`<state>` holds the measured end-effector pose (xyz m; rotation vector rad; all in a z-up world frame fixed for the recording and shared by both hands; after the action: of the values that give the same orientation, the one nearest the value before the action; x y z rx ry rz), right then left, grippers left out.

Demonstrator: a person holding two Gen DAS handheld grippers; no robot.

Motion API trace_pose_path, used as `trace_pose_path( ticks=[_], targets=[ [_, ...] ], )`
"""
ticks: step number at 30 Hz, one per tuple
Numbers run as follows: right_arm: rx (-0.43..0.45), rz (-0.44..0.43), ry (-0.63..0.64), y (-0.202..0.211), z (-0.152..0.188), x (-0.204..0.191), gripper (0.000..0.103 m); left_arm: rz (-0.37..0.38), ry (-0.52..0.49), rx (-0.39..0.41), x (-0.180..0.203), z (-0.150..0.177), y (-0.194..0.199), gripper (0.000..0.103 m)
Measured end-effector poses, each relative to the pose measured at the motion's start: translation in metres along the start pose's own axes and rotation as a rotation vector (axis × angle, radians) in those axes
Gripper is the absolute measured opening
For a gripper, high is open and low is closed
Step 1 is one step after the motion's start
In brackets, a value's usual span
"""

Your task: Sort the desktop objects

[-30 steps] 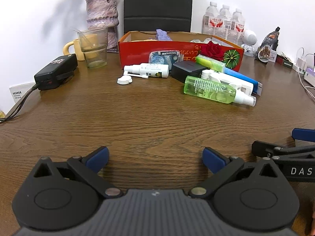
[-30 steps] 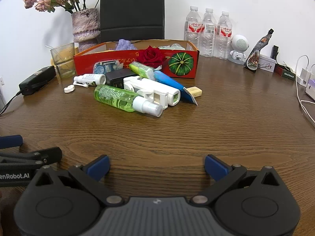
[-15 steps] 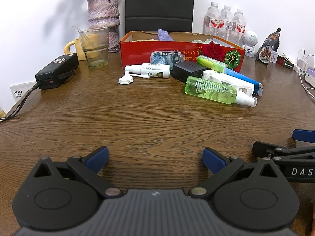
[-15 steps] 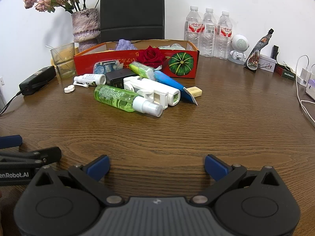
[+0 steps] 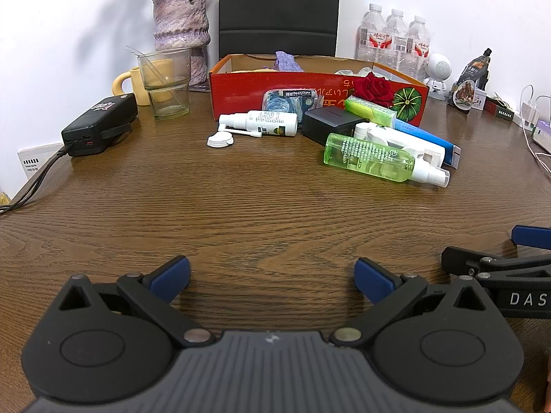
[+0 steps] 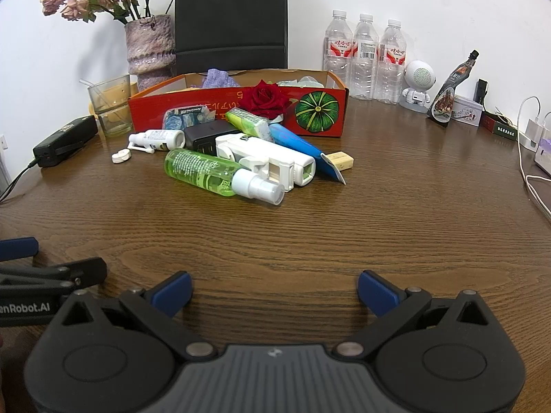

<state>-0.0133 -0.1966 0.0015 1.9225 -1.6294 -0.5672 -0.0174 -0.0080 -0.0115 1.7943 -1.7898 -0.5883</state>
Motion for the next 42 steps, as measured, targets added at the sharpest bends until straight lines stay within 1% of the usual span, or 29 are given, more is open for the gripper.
trace_pose_path(
  ticks=[25,27,29,30,31,32,33,35,36,37,38,40,41,42],
  targets=[
    [-0.002,0.005,0.000,0.000,0.000,0.000,0.103,-0.003,-0.001,0.000,0.000,0.001,0.001,0.103],
    [0.000,0.001,0.002,0.000,0.000,-0.001,0.103,-0.003,-0.001,-0.001,0.000,0.001,0.001,0.103],
    [0.004,-0.027,0.015,0.001,-0.004,0.001,0.103,-0.004,0.003,0.002,0.000,0.000,0.001,0.103],
    [0.006,-0.046,0.025,0.002,-0.007,0.002,0.099,0.002,0.006,0.002,0.000,-0.002,0.001,0.103],
    [0.019,-0.065,0.027,0.003,-0.011,0.004,0.094,0.026,0.014,0.000,-0.001,-0.005,0.001,0.103],
    [0.035,-0.084,0.023,0.003,-0.017,0.008,0.092,0.076,0.047,-0.012,-0.003,-0.012,0.000,0.103],
    [0.035,-0.099,0.029,-0.002,-0.022,0.010,0.092,0.133,0.089,-0.028,-0.005,-0.020,-0.002,0.103],
    [0.033,-0.128,0.039,-0.012,-0.033,0.015,0.090,0.210,0.162,-0.051,-0.002,-0.038,-0.009,0.103],
    [0.032,-0.143,0.044,-0.017,-0.038,0.018,0.078,0.229,0.172,-0.049,0.002,-0.046,-0.014,0.103],
    [0.031,-0.158,0.049,-0.022,-0.044,0.020,0.066,0.232,0.162,-0.042,0.008,-0.053,-0.020,0.103],
    [0.030,-0.173,0.054,-0.027,-0.049,0.022,0.061,0.221,0.152,-0.042,0.014,-0.060,-0.027,0.103],
    [0.028,-0.203,0.064,-0.037,-0.060,0.027,0.046,0.200,0.154,-0.056,0.024,-0.073,-0.042,0.103],
    [0.027,-0.218,0.069,-0.042,-0.065,0.030,0.045,0.214,0.176,-0.070,0.028,-0.079,-0.048,0.099],
    [0.026,-0.232,0.074,-0.047,-0.071,0.032,0.043,0.227,0.198,-0.080,0.028,-0.084,-0.053,0.099]
  ],
)
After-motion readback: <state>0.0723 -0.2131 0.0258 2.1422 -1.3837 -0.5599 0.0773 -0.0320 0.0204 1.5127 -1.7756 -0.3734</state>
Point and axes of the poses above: each gripper's, at about its wrist camera, not at the fingertips, and y roughly against the way its jaws point, x to its right, z to its underside, the point moved 2 cm from there along -y, roughly the way its jaws point, and after that the axes turned 5 degrees about y, right-handed, at the moved point
